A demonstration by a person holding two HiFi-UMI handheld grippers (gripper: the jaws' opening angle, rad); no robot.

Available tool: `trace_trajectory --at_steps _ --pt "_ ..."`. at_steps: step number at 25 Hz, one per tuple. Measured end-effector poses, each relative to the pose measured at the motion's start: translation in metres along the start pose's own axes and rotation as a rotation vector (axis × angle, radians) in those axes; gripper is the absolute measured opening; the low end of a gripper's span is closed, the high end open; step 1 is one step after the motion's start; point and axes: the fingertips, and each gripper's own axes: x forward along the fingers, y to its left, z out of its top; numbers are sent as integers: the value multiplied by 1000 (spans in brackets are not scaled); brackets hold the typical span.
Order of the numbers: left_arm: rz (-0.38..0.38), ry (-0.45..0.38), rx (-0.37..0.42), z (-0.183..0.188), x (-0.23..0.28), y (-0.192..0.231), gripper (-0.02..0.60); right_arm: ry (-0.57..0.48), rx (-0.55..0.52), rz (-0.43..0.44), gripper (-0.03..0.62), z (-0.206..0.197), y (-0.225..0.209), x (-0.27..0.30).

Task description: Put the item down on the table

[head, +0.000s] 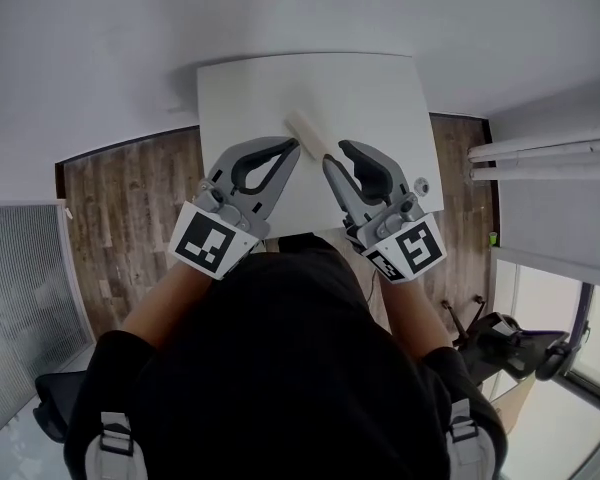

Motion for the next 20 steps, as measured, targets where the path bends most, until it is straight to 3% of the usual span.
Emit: trace_trajectory --at_steps 5,20 --pt "-15 -5 6 -1 -1 -5 -8 -14 -5 -49 6 4 -4 -5" --pt "-7 -7 13 -13 -3 -3 -6 37 -27 -85 2 -14 -12 -13"
